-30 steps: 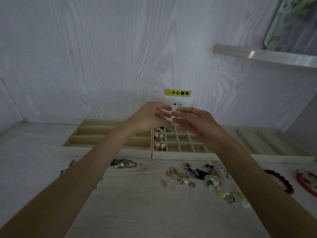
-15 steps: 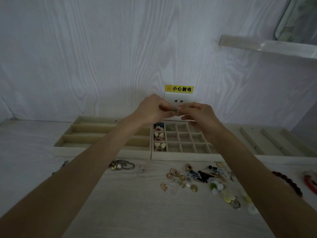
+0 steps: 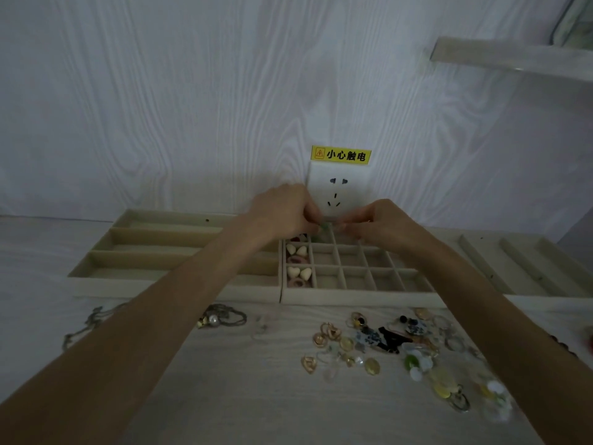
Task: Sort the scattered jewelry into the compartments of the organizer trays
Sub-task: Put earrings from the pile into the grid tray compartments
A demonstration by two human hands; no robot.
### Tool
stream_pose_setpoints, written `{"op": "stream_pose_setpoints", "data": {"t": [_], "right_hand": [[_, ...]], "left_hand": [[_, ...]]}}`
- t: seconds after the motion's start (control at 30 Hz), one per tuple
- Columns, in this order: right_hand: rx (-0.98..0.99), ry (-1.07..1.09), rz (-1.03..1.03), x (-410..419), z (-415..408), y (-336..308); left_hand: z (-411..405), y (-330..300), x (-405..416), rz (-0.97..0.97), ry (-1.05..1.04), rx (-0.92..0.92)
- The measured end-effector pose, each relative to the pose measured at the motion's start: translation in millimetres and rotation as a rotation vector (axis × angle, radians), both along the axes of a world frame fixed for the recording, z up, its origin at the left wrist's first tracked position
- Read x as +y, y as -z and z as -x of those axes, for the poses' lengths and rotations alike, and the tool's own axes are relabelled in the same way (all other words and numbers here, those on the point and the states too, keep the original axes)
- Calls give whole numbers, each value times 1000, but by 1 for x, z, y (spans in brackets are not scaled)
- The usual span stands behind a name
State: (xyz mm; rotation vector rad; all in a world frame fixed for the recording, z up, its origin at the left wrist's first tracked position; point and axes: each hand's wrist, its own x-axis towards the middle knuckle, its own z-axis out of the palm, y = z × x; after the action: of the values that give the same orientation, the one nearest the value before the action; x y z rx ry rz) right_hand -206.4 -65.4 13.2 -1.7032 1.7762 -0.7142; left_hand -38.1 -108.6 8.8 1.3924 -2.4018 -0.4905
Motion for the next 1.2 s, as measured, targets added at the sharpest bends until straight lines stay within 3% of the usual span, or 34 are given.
{"op": "stream_pose_setpoints", "data": {"t": [0.17, 0.37, 0.63, 0.9, 1.2], "right_hand": [[116, -50, -19, -2, -1, -2], [96, 11, 66, -6, -4, 5], [35, 51, 176, -8, -7, 19], [70, -18, 120, -17, -3, 18], [323, -131, 116, -10, -8, 13]], "left_hand": [[0, 4, -1, -12, -32, 52], [-2, 9, -1, 34, -106, 120], [-24, 2, 2, 117, -72, 76], [-14, -7, -3, -45, 204, -386], [-5, -2, -3, -4, 163, -456]]}}
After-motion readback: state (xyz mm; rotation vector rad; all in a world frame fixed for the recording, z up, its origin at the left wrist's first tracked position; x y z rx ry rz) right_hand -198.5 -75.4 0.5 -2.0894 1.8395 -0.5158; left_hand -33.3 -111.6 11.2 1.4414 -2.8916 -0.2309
